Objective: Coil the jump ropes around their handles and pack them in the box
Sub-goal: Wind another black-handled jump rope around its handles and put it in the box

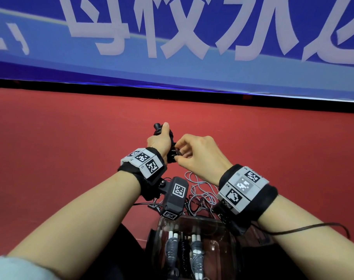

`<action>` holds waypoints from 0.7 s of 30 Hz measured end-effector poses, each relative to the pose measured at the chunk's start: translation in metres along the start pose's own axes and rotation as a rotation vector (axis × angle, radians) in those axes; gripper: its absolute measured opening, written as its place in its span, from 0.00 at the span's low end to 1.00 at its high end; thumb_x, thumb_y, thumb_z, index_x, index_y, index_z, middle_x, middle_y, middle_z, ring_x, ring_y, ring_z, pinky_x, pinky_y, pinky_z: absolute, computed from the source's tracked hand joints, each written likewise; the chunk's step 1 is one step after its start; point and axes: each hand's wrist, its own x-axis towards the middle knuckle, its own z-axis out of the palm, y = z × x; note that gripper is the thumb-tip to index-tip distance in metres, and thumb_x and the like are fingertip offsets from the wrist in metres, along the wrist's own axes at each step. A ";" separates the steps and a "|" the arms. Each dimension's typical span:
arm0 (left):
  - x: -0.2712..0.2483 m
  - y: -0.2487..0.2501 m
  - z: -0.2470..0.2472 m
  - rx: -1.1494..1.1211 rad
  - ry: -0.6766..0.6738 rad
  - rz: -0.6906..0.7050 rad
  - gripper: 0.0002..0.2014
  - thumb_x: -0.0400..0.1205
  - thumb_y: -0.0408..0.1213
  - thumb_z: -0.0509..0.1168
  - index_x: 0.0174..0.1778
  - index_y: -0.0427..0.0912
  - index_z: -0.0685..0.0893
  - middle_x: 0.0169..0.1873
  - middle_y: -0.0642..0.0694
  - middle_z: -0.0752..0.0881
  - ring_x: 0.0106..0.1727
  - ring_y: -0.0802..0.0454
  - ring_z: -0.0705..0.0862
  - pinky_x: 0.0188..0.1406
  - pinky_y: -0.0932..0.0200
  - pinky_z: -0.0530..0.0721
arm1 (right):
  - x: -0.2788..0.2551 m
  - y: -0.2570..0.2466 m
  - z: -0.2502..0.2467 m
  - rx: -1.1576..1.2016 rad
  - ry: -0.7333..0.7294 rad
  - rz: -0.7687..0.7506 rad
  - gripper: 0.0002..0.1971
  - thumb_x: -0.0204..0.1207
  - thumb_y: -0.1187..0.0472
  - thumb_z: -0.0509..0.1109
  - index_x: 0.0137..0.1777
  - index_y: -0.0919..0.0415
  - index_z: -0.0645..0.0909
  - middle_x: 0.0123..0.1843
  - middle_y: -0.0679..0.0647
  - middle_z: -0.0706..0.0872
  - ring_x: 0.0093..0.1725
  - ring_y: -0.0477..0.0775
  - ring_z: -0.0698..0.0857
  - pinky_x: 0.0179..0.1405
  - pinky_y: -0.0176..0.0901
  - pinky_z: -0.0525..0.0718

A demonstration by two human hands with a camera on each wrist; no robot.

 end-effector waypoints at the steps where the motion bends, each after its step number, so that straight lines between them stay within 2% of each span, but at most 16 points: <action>1: -0.001 0.000 0.000 -0.002 0.004 0.001 0.36 0.77 0.63 0.66 0.68 0.34 0.75 0.56 0.36 0.85 0.52 0.36 0.88 0.55 0.37 0.88 | 0.000 0.000 0.000 -0.005 -0.005 0.013 0.10 0.73 0.59 0.75 0.54 0.55 0.84 0.40 0.46 0.87 0.39 0.42 0.87 0.46 0.41 0.88; 5: -0.002 -0.001 0.002 -0.008 0.013 -0.003 0.37 0.77 0.62 0.67 0.69 0.34 0.74 0.55 0.36 0.85 0.51 0.36 0.88 0.54 0.37 0.88 | -0.001 -0.002 0.000 -0.038 0.008 0.002 0.07 0.71 0.60 0.74 0.49 0.55 0.85 0.38 0.46 0.88 0.38 0.44 0.87 0.46 0.42 0.88; 10: -0.001 -0.003 0.001 -0.019 0.010 -0.017 0.34 0.78 0.62 0.65 0.67 0.34 0.75 0.54 0.36 0.86 0.50 0.36 0.88 0.52 0.37 0.88 | -0.001 0.001 0.004 -0.083 0.037 -0.038 0.06 0.69 0.63 0.70 0.44 0.58 0.86 0.34 0.49 0.88 0.36 0.52 0.87 0.43 0.49 0.87; 12: -0.001 -0.003 0.001 -0.030 -0.008 -0.025 0.35 0.78 0.62 0.65 0.67 0.34 0.75 0.56 0.36 0.85 0.49 0.37 0.89 0.47 0.39 0.89 | 0.001 0.003 0.002 -0.079 0.032 -0.045 0.07 0.70 0.63 0.70 0.45 0.58 0.88 0.34 0.50 0.89 0.37 0.52 0.88 0.44 0.49 0.87; 14: -0.002 -0.002 0.001 -0.047 -0.024 -0.035 0.33 0.79 0.61 0.64 0.68 0.35 0.74 0.57 0.35 0.85 0.46 0.38 0.89 0.37 0.45 0.89 | 0.003 0.006 -0.001 -0.047 0.032 -0.036 0.07 0.70 0.65 0.71 0.46 0.57 0.89 0.36 0.50 0.90 0.38 0.48 0.88 0.46 0.47 0.87; 17: -0.005 0.001 0.003 -0.045 -0.018 -0.034 0.33 0.79 0.60 0.64 0.69 0.36 0.73 0.54 0.38 0.85 0.41 0.40 0.87 0.27 0.54 0.85 | 0.005 0.012 -0.004 -0.012 0.034 -0.044 0.08 0.72 0.65 0.72 0.47 0.55 0.89 0.37 0.48 0.89 0.38 0.45 0.87 0.45 0.44 0.87; 21: -0.005 0.006 0.003 -0.096 -0.012 -0.019 0.32 0.80 0.60 0.64 0.68 0.36 0.74 0.46 0.39 0.84 0.37 0.41 0.86 0.32 0.51 0.86 | 0.002 0.012 0.002 -0.065 0.093 -0.140 0.09 0.74 0.66 0.70 0.50 0.53 0.79 0.36 0.47 0.84 0.36 0.49 0.83 0.40 0.50 0.86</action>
